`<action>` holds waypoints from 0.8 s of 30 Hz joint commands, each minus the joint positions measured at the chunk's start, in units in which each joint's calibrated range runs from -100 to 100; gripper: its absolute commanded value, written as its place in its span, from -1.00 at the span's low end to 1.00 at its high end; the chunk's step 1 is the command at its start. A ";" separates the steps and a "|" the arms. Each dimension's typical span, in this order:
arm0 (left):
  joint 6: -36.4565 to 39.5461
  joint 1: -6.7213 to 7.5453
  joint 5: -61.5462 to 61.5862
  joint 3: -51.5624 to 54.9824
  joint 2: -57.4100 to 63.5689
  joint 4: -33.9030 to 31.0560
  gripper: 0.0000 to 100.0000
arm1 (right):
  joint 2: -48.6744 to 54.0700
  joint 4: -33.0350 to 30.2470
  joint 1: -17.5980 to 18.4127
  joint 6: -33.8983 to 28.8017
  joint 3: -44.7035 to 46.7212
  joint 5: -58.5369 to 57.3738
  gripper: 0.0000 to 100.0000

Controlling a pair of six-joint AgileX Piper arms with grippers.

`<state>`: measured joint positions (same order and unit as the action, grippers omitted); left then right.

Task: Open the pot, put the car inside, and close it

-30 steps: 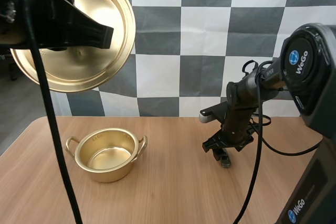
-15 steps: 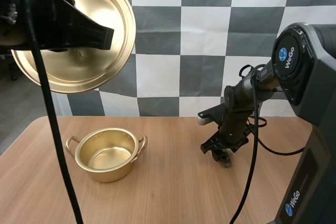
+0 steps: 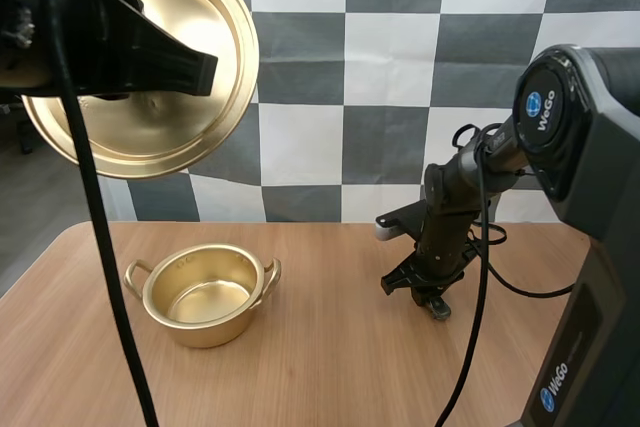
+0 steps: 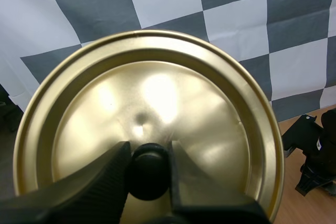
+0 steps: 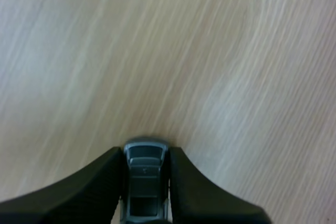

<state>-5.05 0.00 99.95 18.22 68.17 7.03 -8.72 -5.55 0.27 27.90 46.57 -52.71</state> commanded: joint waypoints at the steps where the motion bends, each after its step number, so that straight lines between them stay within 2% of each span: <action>1: 0.06 0.00 0.05 0.02 0.04 -0.05 -1.00 | 2.48 1.30 -0.01 0.03 -2.31 -2.67 -1.00; 3: 0.06 0.00 0.05 0.02 0.21 -0.05 -1.00 | 5.54 4.29 -0.01 0.94 -5.40 -6.46 -1.00; 5: 0.06 0.00 0.05 0.02 0.32 -0.05 -1.00 | 9.15 9.31 -0.01 4.67 -8.72 -12.20 -1.00; 10: 0.06 0.00 0.05 0.02 2.63 -0.88 -1.00 | 19.66 26.36 -0.01 15.58 -16.97 -30.64 -1.00; 14: 0.86 0.00 0.05 0.02 6.43 -5.22 -1.00 | 24.16 36.39 -0.01 21.39 -21.86 -45.89 -1.00; 16: 1.19 0.00 0.05 0.02 8.79 -7.76 -1.00 | 24.59 40.22 -0.01 23.15 -23.79 -47.29 -1.00; 19: 1.19 0.00 0.05 0.02 13.33 -11.77 -1.00 | 24.47 45.14 0.56 25.05 -25.43 -47.29 -1.00; 24: 1.50 0.00 0.05 0.02 19.79 -14.09 -1.00 | 23.77 45.14 5.45 25.05 -25.74 -47.29 -1.00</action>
<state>-3.84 0.00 99.95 18.22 85.76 -6.55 15.49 31.12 3.41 52.99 20.89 -100.00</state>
